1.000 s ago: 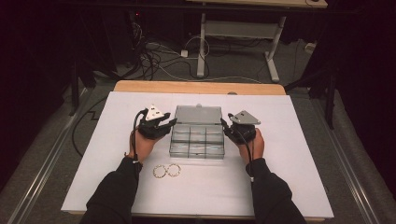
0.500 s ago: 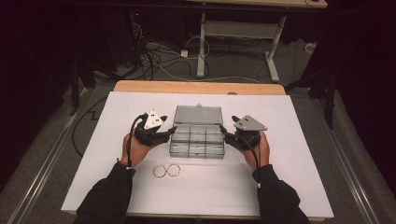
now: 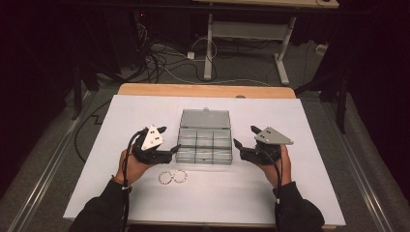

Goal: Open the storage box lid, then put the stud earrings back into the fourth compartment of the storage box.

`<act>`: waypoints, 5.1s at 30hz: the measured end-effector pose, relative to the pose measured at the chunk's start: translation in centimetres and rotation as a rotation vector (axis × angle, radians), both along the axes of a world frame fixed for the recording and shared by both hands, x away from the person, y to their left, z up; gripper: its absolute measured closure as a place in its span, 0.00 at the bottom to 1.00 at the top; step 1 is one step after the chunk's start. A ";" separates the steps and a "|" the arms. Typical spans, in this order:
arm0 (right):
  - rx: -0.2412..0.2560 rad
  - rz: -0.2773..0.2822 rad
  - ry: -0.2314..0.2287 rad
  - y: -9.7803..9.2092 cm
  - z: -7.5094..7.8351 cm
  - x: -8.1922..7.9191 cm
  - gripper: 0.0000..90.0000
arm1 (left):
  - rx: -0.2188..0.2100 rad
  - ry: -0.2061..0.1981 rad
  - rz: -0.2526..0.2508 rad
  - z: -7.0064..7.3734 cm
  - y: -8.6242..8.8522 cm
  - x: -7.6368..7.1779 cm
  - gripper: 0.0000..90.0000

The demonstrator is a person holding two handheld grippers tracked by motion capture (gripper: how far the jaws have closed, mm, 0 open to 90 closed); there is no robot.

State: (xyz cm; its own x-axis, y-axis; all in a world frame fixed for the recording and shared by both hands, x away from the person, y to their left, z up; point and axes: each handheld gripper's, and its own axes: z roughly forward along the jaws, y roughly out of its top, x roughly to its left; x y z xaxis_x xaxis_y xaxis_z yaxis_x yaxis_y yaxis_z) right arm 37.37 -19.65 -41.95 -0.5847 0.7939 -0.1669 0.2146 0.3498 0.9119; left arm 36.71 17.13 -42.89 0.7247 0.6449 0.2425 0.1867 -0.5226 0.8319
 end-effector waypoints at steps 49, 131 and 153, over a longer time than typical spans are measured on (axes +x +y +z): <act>-0.119 0.057 -0.013 -3.6 -4.3 -10.6 0.30 | 0.050 0.385 -0.097 -6.0 1.7 -3.9 0.38; -0.142 0.021 -0.052 -4.5 -4.3 -10.8 0.28 | -0.041 0.167 -0.135 -0.9 -2.5 0.5 0.50; -0.159 0.015 -0.051 -4.5 -4.4 -10.8 0.29 | -0.024 0.210 -0.102 -2.3 -3.7 3.1 0.46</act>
